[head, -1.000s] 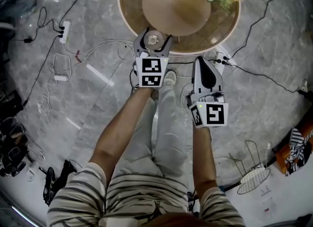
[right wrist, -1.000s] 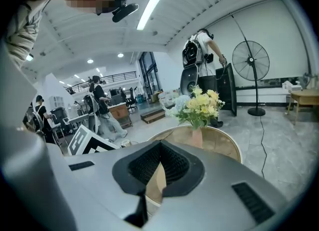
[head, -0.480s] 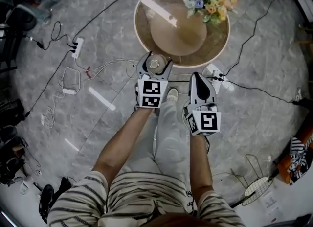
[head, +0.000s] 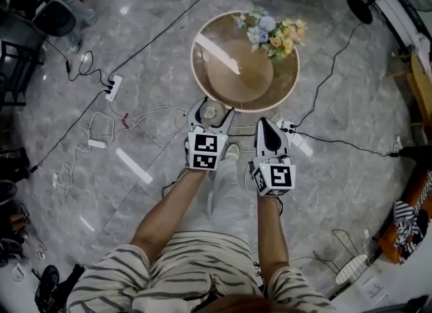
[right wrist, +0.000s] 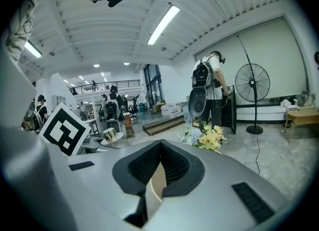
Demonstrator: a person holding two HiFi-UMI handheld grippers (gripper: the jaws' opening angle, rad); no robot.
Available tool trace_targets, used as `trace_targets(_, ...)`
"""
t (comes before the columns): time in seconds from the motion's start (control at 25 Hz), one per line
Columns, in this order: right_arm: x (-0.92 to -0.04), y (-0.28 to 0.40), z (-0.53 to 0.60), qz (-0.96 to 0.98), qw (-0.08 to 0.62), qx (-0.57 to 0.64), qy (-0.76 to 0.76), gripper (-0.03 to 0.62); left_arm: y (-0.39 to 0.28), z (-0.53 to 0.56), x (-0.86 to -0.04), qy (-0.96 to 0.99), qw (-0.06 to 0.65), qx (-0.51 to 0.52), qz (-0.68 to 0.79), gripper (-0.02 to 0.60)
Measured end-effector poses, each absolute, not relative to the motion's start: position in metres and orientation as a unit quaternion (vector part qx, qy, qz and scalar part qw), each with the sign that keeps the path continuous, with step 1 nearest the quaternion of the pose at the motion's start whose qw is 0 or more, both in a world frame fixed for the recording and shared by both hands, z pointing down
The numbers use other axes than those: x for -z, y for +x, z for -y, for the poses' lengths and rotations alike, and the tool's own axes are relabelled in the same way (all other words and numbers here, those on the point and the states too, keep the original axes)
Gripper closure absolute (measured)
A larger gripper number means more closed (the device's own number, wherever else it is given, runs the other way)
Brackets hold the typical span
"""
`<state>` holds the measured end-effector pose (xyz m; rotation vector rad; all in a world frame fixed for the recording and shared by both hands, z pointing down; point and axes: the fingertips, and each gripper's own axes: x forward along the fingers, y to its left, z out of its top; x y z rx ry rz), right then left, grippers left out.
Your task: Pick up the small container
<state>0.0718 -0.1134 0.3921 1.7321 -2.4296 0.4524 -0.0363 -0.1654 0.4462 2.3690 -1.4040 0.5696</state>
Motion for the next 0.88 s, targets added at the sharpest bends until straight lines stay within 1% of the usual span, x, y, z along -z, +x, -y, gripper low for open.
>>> trace_targets(0.2, -0.350, 0.063, 0.098, 0.808, 0.052, -0.139, 0.571, 0.586, -0.046, 0.145, -0.401, 0.836, 0.154, -0.195, 0.490, 0.250)
trace_targets(0.52, -0.291, 0.062, 0.081, 0.809, 0.037, -0.121, 0.574, 0.588, -0.042, 0.124, -0.332, 0.847, 0.133, -0.173, 0.485, 0.250)
trace_targets(0.72, -0.255, 0.055, 0.071, 0.815, 0.032, -0.105, 0.569, 0.588, -0.045, 0.115, -0.292, 0.853, 0.106, -0.164, 0.483, 0.250)
trace_targets(0.88, -0.232, 0.057, 0.065, 0.816, 0.027, -0.095, 0.570, 0.588, -0.045, 0.108, -0.267, 0.856, 0.101, -0.155, 0.483, 0.250)
